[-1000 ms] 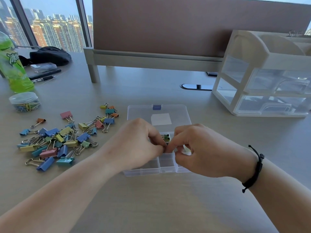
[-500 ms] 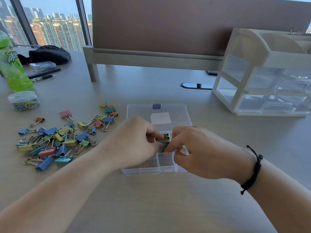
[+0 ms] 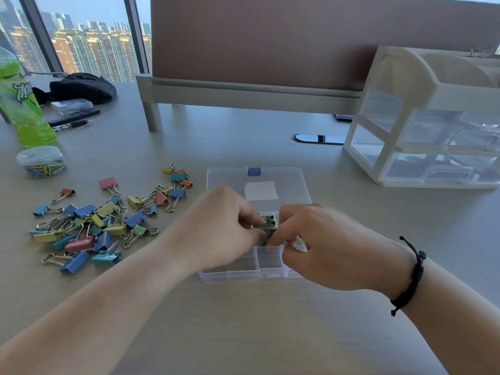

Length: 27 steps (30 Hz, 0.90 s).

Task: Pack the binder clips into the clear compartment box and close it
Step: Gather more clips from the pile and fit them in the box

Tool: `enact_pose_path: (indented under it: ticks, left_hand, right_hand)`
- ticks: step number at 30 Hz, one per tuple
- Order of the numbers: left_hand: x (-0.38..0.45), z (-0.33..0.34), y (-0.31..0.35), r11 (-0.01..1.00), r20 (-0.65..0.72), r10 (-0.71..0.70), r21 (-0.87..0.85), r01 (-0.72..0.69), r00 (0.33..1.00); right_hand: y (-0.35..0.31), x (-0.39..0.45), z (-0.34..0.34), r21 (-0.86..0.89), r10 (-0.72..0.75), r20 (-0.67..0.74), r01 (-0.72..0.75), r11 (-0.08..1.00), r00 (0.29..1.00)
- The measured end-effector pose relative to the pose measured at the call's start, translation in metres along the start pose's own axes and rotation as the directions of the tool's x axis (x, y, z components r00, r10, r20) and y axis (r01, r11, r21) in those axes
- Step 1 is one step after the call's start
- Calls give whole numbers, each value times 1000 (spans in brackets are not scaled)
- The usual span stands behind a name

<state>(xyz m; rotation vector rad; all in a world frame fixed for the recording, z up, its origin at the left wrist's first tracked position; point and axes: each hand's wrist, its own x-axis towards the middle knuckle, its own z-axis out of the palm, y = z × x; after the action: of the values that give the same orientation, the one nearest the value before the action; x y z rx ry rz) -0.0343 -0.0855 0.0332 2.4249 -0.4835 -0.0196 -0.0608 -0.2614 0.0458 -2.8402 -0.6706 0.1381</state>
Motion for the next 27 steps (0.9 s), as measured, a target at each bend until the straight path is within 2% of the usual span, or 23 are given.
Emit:
enact_pose_path:
  ticks: [9,13,15,16,18,19,22,27]
  left_hand:
    - [-1,2,-2,1000,-4,-7,27,7,1000]
    - [-4,-1,-2,1000,-11,8,-15,-8,1000]
    - [-1,-6,-2,991,-52,-29,-129,23,998]
    - [0,-9,-1,966,-52,-68,-252,53,996]
    - [1,-12,2,879,2,-131,-462,118,991]
    - [1,-12,3,855,32,-137,-501,135,990]
    - [0,-6,2,879,79,-89,-462,116,993]
    - [-3,-5,2,914,57,-52,-399,70,997]
  right_hand:
    - [3,0,2,10,-32,-21,32,999,999]
    - [4,0,3,24,-30,-32,31,999,999]
    - [4,0,3,39,-24,-43,25,999,999]
    - [4,0,3,45,-23,-46,25,999,999]
    - [5,0,4,46,-26,-48,28,999,999]
    - [6,1,4,44,-25,-49,27,999,998]
    - [8,2,4,54,-9,-61,13,998,998]
    - [8,1,3,74,8,-61,-3,997,998]
